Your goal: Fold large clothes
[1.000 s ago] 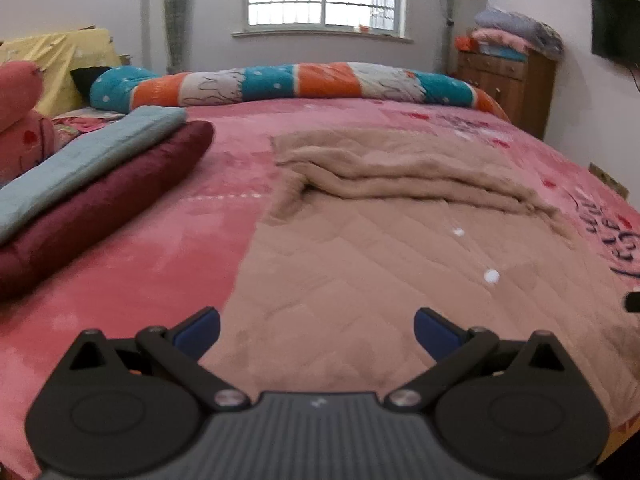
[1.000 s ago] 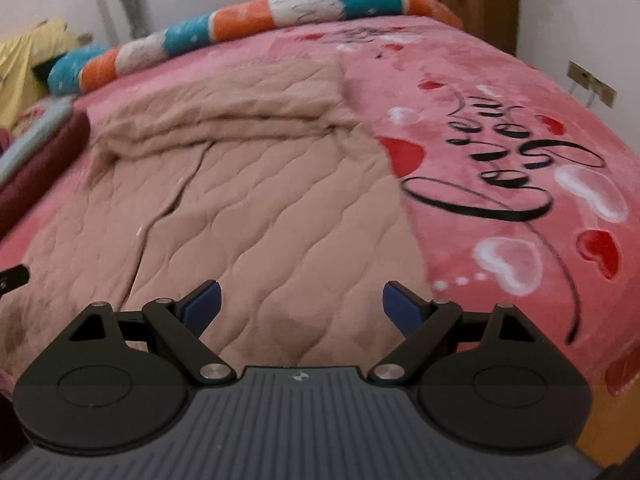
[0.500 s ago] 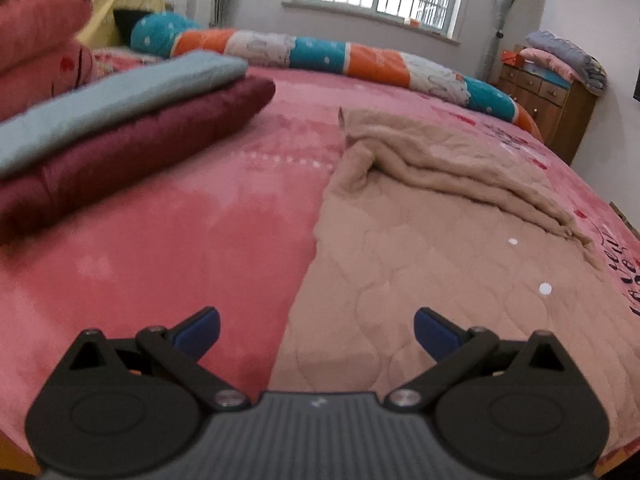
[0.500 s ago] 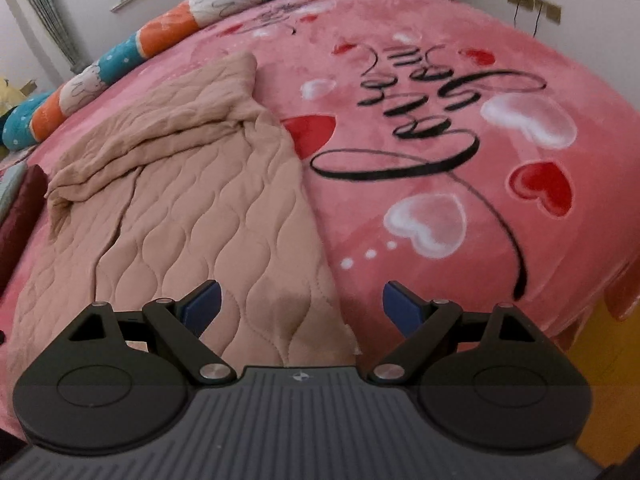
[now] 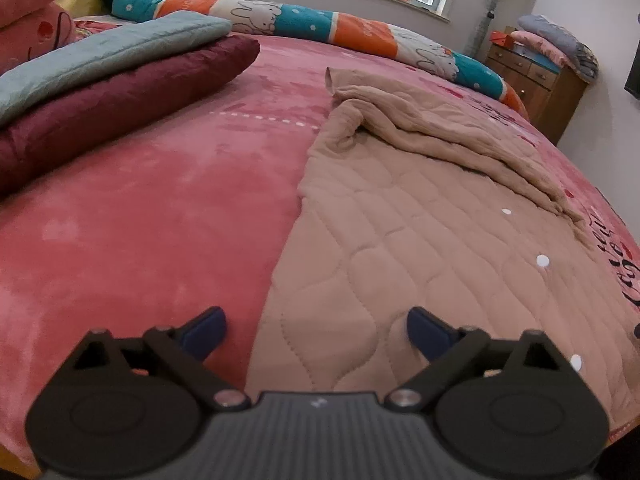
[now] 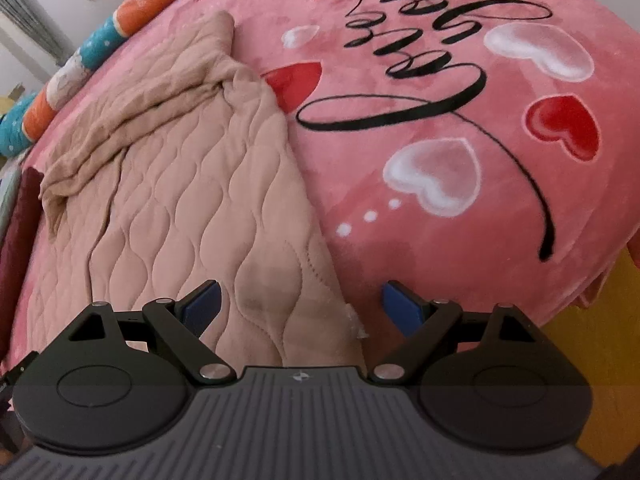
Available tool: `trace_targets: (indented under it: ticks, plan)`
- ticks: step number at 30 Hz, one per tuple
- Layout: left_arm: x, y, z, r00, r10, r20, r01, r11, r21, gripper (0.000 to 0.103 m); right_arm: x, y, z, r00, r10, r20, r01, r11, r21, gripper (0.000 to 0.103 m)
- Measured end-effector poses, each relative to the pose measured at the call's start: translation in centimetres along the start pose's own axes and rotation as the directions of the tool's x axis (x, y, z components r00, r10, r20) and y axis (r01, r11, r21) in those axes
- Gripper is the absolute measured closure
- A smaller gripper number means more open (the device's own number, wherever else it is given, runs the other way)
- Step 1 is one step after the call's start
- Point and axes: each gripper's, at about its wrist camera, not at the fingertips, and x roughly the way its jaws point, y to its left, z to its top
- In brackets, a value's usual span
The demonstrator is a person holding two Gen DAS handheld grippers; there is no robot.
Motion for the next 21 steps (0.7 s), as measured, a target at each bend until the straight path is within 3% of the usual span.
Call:
trace_targets:
  ticks: [10, 18, 21]
  plan:
    - [0.3, -0.5, -0.3, 1.0, -0.026, -0.015, 0.027, 0.998, 0.055, 0.011, 1.6, 0.7, 0.5, 0.995, -0.028, -0.093, 0.022, 0.998, -0.064, 0.0]
    - [0.2, -0.8, -0.5, 0.999, -0.052, -0.015, 0.053, 0.996, 0.077, 0.025, 2.3, 1.1, 0.7, 0.988, 0.029, -0.149, -0.044, 0.994, -0.099, 0.0]
    - [0.1, -0.7, -0.3, 0.997, -0.077, -0.022, 0.078, 0.995, 0.065, 0.035, 2.2, 1.3, 0.6, 0.987, 0.045, -0.152, -0.062, 0.992, -0.109, 0.0]
